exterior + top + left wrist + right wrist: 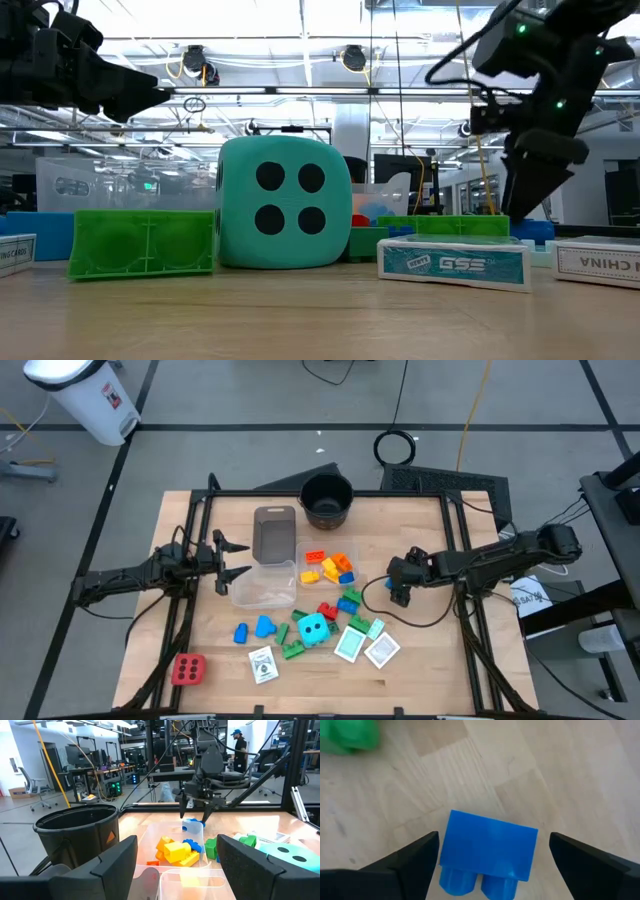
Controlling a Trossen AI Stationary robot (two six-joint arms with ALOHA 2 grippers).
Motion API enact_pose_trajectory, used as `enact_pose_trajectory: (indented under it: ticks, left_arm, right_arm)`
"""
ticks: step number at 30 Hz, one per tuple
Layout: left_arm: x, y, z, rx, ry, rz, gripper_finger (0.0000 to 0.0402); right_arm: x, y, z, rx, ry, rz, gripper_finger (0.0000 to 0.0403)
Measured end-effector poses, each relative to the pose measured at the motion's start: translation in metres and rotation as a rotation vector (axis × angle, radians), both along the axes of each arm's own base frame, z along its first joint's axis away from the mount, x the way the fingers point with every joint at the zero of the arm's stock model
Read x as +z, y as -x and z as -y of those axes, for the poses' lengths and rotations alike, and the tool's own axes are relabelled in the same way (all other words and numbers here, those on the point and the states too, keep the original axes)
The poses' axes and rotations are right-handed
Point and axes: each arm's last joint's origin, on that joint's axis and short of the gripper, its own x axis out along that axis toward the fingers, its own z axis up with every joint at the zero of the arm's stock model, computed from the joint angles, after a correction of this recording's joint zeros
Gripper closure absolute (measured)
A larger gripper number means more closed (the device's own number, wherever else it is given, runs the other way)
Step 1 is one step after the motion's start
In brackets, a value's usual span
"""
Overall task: Pick & Place Toys
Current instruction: Put the blue game piece into the right transparent bin
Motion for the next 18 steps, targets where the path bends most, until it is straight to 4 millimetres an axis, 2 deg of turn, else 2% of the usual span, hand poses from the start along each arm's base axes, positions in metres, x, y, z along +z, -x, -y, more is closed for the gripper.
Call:
enact_pose_trajectory:
  ticks: [5,9,13,18]
  left_arm:
    - [0.0,0.0,0.0,0.0,0.0,0.0,0.0128]
    - [0.0,0.0,0.0,0.0,0.0,0.0,0.0128]
    - [0.0,0.0,0.0,0.0,0.0,0.0,0.0128]
    - [0.0,0.0,0.0,0.0,0.0,-0.001,0.0128]
  right_arm:
    - [-0.01,-0.005,0.004,-0.009,-0.054,-0.042,0.006]
    - [-0.014,-0.008,0.005,0.0,-0.14,-0.047,0.0086]
    - [-0.013,-0.008,0.006,0.017,-0.148,-0.046,0.0129]
    - [-0.007,-0.01,0.006,0.077,-0.116,0.006,0.0129]
